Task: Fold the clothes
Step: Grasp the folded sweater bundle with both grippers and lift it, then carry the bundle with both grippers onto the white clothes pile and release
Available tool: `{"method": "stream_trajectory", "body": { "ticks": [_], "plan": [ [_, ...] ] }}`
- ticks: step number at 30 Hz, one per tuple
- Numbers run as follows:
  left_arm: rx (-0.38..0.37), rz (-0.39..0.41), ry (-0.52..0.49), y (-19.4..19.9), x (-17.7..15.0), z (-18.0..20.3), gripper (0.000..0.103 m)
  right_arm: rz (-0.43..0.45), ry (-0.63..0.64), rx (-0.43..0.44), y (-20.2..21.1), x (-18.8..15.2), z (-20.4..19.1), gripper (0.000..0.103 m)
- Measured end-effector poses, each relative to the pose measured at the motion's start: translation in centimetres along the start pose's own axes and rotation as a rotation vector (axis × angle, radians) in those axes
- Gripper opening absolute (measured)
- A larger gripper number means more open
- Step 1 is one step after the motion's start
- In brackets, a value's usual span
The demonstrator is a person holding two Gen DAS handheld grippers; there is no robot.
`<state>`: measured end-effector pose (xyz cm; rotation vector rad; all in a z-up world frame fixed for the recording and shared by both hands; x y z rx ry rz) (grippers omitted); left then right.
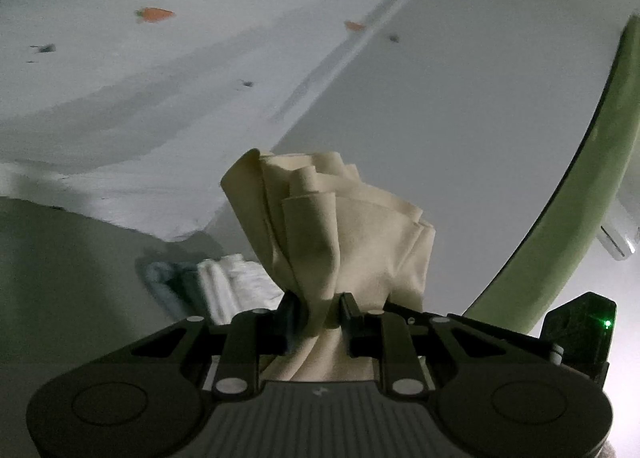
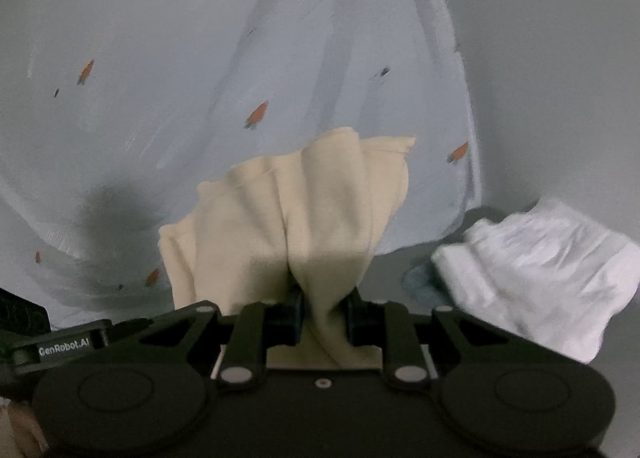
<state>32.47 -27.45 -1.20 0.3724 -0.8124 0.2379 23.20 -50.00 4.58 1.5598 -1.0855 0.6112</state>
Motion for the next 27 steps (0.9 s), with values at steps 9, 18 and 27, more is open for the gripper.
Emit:
{"method": "stream_trajectory", "body": {
  "ticks": [9, 18, 27],
  "plan": [
    [0.019, -0.033, -0.003, -15.2, -2.2, 6.8, 0.024, -0.025, 0.097, -0.028, 1.7, 4.3, 14.3, 0.022],
    [0.06, -0.085, 0.011, -26.6, -2.0, 9.5, 0.024, -0.096, 0.296, -0.131, -0.5, 9.6, 22.3, 0.022],
    [0.114, -0.153, 0.031, -34.2, -0.1, 5.6, 0.02, -0.142, 0.249, -0.14, -8.1, 12.0, 28.3, 0.022]
  ]
}}
Point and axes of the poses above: each gripper's, at about its wrist camera, not at the fingertips, and y roughly against the way its jaws point, z to its right, x to its top, the point moved 4 cm from there along -y, roughly the way its jaws point, and after that the axes turned 7 degrees about -z, right-handed, at the moved point
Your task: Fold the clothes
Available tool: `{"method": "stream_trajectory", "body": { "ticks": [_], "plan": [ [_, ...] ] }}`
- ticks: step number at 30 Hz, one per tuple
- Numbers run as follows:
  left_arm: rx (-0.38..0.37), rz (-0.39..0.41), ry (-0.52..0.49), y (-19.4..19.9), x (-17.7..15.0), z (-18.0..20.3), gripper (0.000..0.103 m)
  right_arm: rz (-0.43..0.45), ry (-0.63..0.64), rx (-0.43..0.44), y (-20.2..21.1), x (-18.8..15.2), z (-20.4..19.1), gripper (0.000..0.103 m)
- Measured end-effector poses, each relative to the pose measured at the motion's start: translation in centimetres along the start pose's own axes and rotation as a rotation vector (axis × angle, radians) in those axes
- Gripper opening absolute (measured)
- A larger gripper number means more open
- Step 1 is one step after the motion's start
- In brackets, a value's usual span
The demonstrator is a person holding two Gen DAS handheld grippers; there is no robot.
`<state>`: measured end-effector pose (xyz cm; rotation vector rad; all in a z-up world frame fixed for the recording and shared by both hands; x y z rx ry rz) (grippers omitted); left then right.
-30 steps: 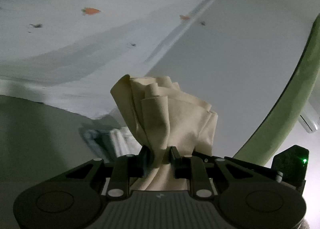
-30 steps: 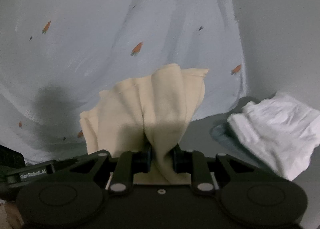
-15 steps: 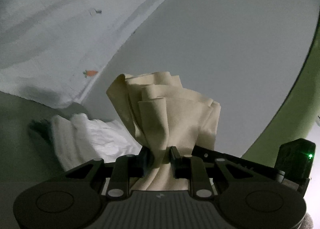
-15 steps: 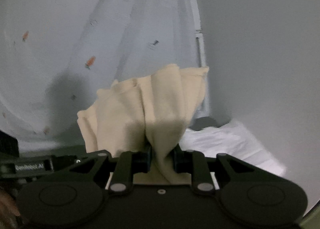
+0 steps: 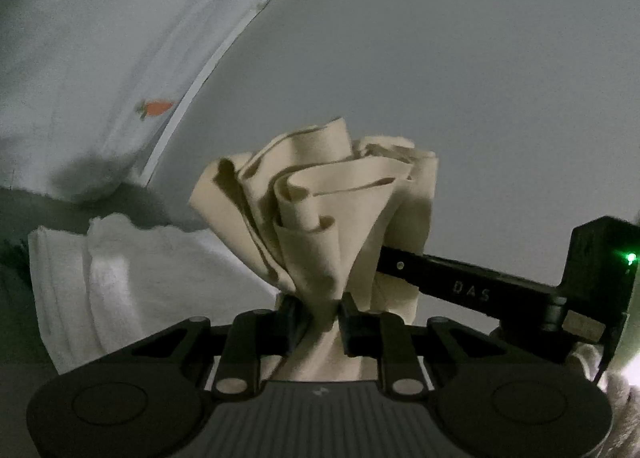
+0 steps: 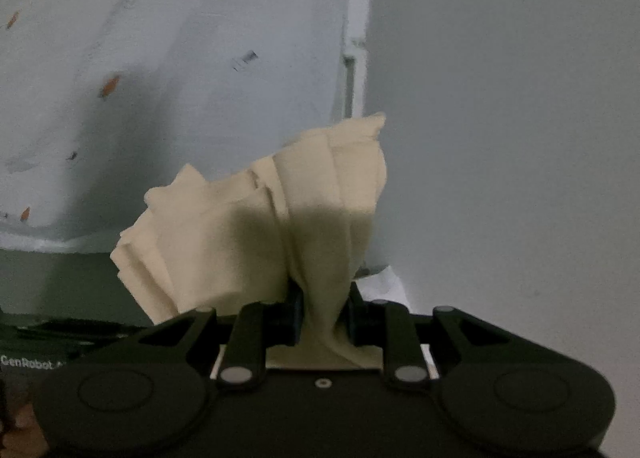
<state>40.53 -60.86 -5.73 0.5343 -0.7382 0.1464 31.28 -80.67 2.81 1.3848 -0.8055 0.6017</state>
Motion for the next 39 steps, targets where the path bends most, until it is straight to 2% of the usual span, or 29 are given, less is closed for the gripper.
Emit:
{"method": "stream_trajectory", "body": {
  "ticks": [5, 8, 9, 12, 14, 15, 16, 18, 19, 21, 22, 24, 26, 28, 30, 32, 33, 34, 36, 39],
  "plan": [
    [0.102, -0.064, 0.052, -4.2, 1.1, -4.5, 0.015, -0.038, -0.111, -0.039, -6.5, -0.6, 2.0, 0.023],
    [0.198, -0.1, 0.131, -5.1, 1.4, -8.2, 0.012, -0.047, -0.149, -0.108, -9.3, -0.7, 2.8, 0.035],
    [0.214, -0.092, 0.161, -4.9, 1.7, -9.2, 0.012, -0.022, -0.121, -0.139, -9.3, -0.7, 2.5, 0.045],
    [0.227, 0.001, 0.168, -3.6, 3.0, -10.4, 0.013, 0.115, 0.009, -0.23, -8.0, -0.8, 0.4, 0.062],
    [0.22, 0.032, 0.119, -3.8, 3.7, -10.0, 0.018, 0.118, 0.043, -0.221, -8.3, -1.5, -0.3, 0.059],
    [0.217, 0.022, 0.084, -4.3, 3.8, -9.6, 0.022, 0.088, 0.038, -0.184, -9.1, -1.8, -0.3, 0.052],
    [0.221, -0.002, 0.054, -5.2, 3.6, -9.4, 0.026, 0.041, 0.009, -0.152, -10.2, -2.6, 0.0, 0.05],
    [0.24, -0.061, 0.02, -7.2, 2.8, -9.8, 0.031, -0.055, -0.074, -0.11, -12.7, -4.3, 0.7, 0.051],
    [0.254, -0.104, 0.035, -8.3, 2.2, -10.5, 0.031, -0.101, -0.127, -0.102, -14.0, -5.3, 1.1, 0.051],
    [0.279, -0.209, 0.138, -10.1, -0.1, -12.9, 0.031, -0.118, -0.192, -0.101, -14.9, -6.4, 1.6, 0.055],
    [0.262, -0.214, 0.15, -10.1, -0.8, -13.6, 0.032, -0.124, -0.209, -0.103, -15.1, -6.6, 1.7, 0.055],
    [0.228, -0.191, 0.106, -9.5, -1.3, -13.9, 0.032, -0.135, -0.218, -0.125, -14.9, -6.6, 1.5, 0.061],
    [0.237, -0.213, 0.065, -9.0, -1.1, -13.7, 0.034, -0.146, -0.202, -0.168, -14.9, -6.3, 1.0, 0.064],
    [0.241, -0.225, 0.057, -8.2, -1.0, -13.4, 0.044, -0.148, -0.184, -0.211, -14.8, -5.9, 0.4, 0.071],
    [0.244, -0.199, 0.034, -6.7, -1.0, -13.1, 0.045, -0.143, -0.176, -0.251, -14.1, -5.8, 0.0, 0.081],
    [0.277, -0.153, -0.003, -4.3, -1.0, -12.7, 0.057, -0.115, -0.194, -0.227, -12.4, -6.1, 0.0, 0.085],
    [0.321, -0.12, -0.028, -2.9, -1.0, -12.6, 0.074, -0.099, -0.212, -0.198, -11.6, -6.1, -0.5, 0.088],
    [0.364, -0.086, -0.052, -1.6, -0.9, -12.6, 0.082, -0.074, -0.236, -0.165, -10.6, -6.1, -1.3, 0.09],
    [0.424, -0.012, -0.135, 2.2, -1.3, -11.9, 0.082, -0.009, -0.264, -0.111, -9.0, -6.0, -2.9, 0.101],
    [0.522, 0.073, -0.225, 7.9, -1.5, -10.6, 0.09, 0.093, -0.286, -0.027, -6.4, -5.9, -5.5, 0.102]
  ]
}}
Point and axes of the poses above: each gripper's, at about its wrist camera, not at the fingertips, and y roughly against the way its jaws point, z to its right, x to its top, the point moved 4 cm from there along -y, roughly the way its jaws point, and after that the axes turned 7 degrees about -z, right-handed, at the moved point
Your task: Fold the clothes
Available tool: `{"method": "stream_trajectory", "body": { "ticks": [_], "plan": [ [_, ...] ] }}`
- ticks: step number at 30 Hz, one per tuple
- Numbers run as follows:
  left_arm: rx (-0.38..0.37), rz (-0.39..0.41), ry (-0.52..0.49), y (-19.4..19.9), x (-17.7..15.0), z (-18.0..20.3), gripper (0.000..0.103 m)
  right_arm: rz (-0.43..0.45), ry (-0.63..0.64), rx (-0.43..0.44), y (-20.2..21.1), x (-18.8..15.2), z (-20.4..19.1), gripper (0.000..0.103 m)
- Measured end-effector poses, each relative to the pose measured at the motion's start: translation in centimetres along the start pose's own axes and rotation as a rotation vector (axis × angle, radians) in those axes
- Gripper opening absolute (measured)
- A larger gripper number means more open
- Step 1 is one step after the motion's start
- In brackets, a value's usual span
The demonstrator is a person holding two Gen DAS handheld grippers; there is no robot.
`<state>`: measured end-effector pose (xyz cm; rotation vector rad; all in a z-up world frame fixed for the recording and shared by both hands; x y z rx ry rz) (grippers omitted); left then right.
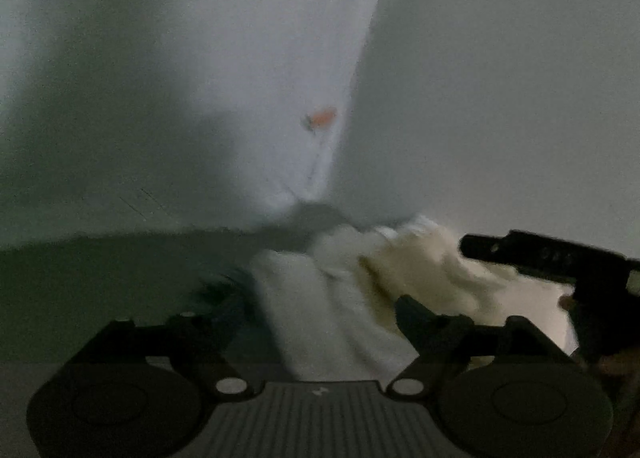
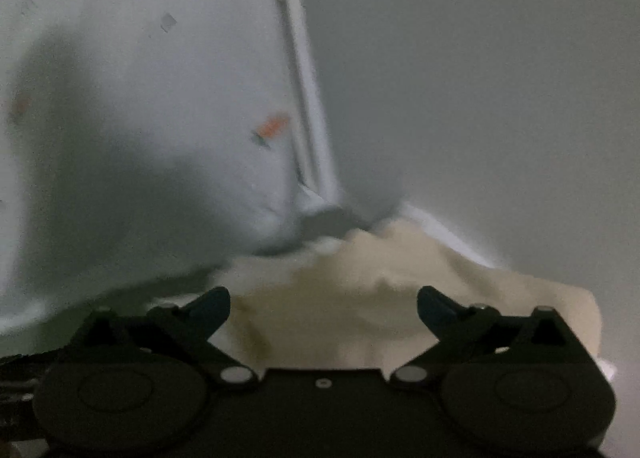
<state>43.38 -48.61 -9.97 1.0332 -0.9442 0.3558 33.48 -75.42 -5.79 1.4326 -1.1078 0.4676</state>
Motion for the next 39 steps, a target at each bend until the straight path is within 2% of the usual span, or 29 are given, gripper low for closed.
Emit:
{"method": "stream_trajectory", "body": {
  "ticks": [4, 8, 12, 14, 18, 22, 26, 30, 33, 36, 39],
  "plan": [
    [0.125, 0.189, 0.075, 8.3, -0.1, -2.3, 0.102, 0.106, 0.031, 0.123, 4.7, -1.0, -3.9, 0.103],
    [0.215, 0.416, 0.17, 16.9, -1.8, -3.4, 0.103, 0.166, 0.062, 0.233, 9.3, -1.5, -7.8, 0.103],
    [0.35, 0.621, 0.164, 24.7, -3.3, -3.5, 0.103, 0.214, 0.057, 0.333, 12.5, -2.1, -11.5, 0.103],
    [0.387, 0.661, 0.14, 28.0, -4.0, -3.6, 0.103, 0.229, 0.067, 0.342, 14.2, -2.6, -13.3, 0.103],
    [0.393, 0.683, 0.146, 32.5, -5.8, -4.3, 0.103, 0.245, 0.141, 0.352, 17.6, -4.4, -16.9, 0.103],
    [0.496, 0.633, 0.198, 35.9, -8.3, -6.1, 0.103, 0.24, 0.199, 0.368, 22.1, -7.8, -20.5, 0.103],
    [0.565, 0.507, 0.168, 40.8, -11.7, -8.2, 0.103, 0.152, 0.263, 0.391, 25.5, -11.7, -24.9, 0.103],
    [0.536, 0.381, 0.199, 44.8, -15.4, -10.3, 0.103, 0.077, 0.256, 0.403, 28.9, -15.9, -28.3, 0.103],
    [0.539, 0.294, 0.219, 47.1, -18.1, -11.4, 0.103, 0.03, 0.258, 0.38, 30.6, -18.4, -29.8, 0.103],
    [0.555, 0.226, 0.201, 48.9, -20.4, -11.8, 0.103, -0.007, 0.28, 0.366, 32.4, -20.8, -31.0, 0.103],
    [0.544, 0.171, 0.229, 50.8, -22.7, -12.5, 0.103, -0.04, 0.308, 0.328, 34.0, -23.2, -32.3, 0.103]
  ]
}}
Point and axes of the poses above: each gripper's, at about its wrist camera, not at the fingertips, and y roughly against the way its jaws point, z to its right, x to its top, the point moved 4 cm from there along -y, roughly the way its jaws point, and after that the axes turned 7 degrees about -z, right-handed, at the moved point
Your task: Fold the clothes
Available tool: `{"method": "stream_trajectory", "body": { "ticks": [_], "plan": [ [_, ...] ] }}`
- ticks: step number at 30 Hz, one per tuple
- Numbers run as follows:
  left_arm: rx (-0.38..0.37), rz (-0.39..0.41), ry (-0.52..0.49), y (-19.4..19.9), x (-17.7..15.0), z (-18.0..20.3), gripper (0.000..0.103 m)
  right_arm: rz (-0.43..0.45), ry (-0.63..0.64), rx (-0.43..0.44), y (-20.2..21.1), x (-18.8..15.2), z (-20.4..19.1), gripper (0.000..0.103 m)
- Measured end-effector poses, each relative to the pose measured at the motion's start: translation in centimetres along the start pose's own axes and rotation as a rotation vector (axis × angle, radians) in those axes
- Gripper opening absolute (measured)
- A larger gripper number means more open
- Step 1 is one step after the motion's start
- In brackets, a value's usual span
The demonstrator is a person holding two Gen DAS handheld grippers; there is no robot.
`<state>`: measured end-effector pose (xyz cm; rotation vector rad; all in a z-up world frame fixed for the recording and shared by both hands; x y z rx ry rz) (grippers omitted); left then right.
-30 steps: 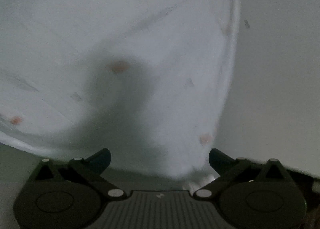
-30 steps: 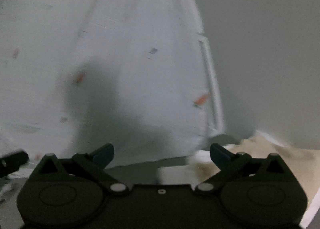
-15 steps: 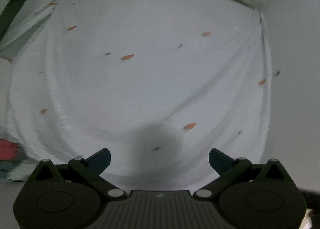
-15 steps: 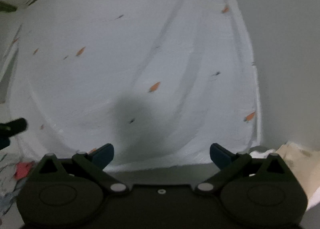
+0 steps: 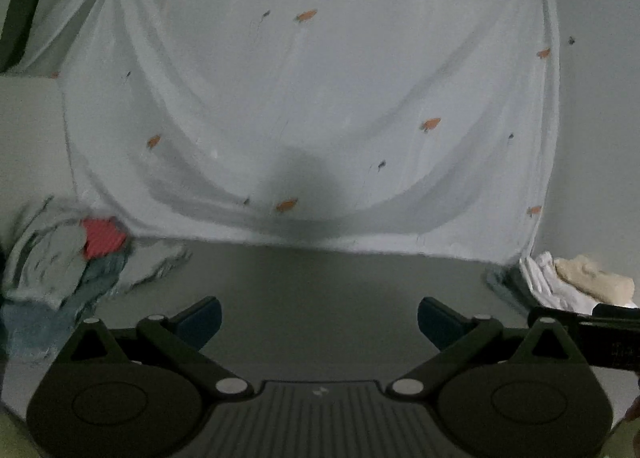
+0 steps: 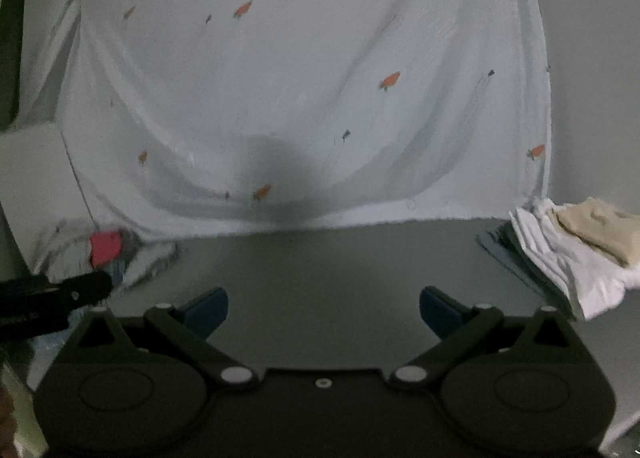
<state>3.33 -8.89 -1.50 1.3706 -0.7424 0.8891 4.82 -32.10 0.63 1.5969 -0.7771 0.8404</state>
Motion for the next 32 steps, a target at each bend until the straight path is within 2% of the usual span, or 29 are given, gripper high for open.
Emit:
{"method": "stream_trajectory", "body": {
  "ticks": [3, 7, 12, 20, 32],
  "plan": [
    [-0.014, -0.079, 0.005, 1.2, -1.7, -1.8, 0.103, -0.047, -0.007, 0.004, 0.7, -1.4, -1.8, 0.103],
    [0.029, -0.126, -0.053, 1.9, -3.5, -3.0, 0.103, -0.104, 0.01, 0.007, 1.5, -3.4, -3.6, 0.103],
    [-0.006, -0.181, 0.006, 2.4, -4.6, -4.2, 0.103, -0.145, 0.025, -0.044, 2.3, -5.1, -5.0, 0.103],
    [-0.005, -0.176, -0.001, 2.9, -4.9, -4.9, 0.103, -0.138, 0.051, -0.094, 3.2, -5.8, -6.0, 0.103],
    [-0.023, -0.161, -0.011, 3.6, -5.2, -5.4, 0.103, -0.122, 0.053, -0.117, 4.0, -6.0, -6.5, 0.103]
  ]
}}
Point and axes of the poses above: each gripper's, at about its wrist camera, not at the fingertips, and y roughly against the way its jaws point, z to its right, x to its top, the point moved 4 cm from there along -y, roughly the way its jaws point, and after that the axes turned 7 degrees about -z, right-handed, at the moved point
